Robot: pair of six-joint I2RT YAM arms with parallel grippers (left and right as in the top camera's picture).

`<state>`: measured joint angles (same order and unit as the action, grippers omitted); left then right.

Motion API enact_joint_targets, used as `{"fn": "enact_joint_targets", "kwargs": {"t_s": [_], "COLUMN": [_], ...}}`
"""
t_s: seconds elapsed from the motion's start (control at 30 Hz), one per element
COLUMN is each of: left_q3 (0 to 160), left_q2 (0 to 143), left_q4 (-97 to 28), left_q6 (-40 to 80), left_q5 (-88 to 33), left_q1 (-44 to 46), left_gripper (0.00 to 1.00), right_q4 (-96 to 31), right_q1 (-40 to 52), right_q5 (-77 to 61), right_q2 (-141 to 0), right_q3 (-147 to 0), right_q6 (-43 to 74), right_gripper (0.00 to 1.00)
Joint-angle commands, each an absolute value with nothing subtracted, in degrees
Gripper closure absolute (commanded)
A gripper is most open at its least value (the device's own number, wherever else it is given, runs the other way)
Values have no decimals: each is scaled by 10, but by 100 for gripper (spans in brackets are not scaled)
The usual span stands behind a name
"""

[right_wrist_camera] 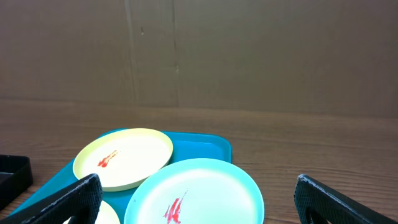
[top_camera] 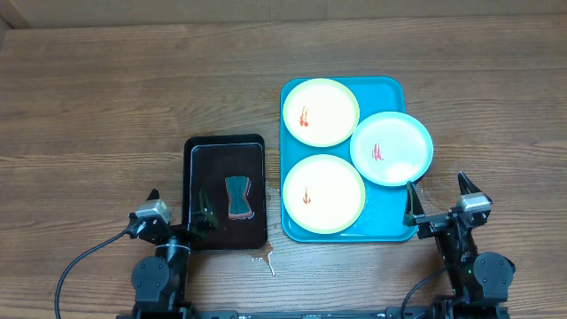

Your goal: Clean dirty plates on tray and stack at the side

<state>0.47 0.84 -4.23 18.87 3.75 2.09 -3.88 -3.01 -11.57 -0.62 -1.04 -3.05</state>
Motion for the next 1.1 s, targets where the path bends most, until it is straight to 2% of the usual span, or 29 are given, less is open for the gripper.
{"fn": "enact_joint_targets", "kwargs": {"t_s": [0.0, 0.33, 0.6, 0.8, 1.07], "left_q3": [3, 3, 15, 142, 426], "left_q2": [3, 3, 3, 52, 312], "left_q4": [-40, -33, 56, -69, -289], "left_q6": [180, 189, 217, 209, 192], "left_q5": [49, 14, -20, -13, -18], "left_q1": [15, 15, 15, 15, 15], "left_gripper": [0, 0, 0, 0, 0], "right_q4": [-35, -27, 7, -58, -279], "right_q1": [-30, -30, -30, -30, -30], "right_q5": [-112, -124, -202, -207, -185], "right_q2": [-2, -2, -2, -25, -214], "right_q3": [-4, -4, -29, -147, -422], "right_q6": [-32, -30, -30, -30, -31], "right_gripper": [0, 0, 0, 0, 0]}}
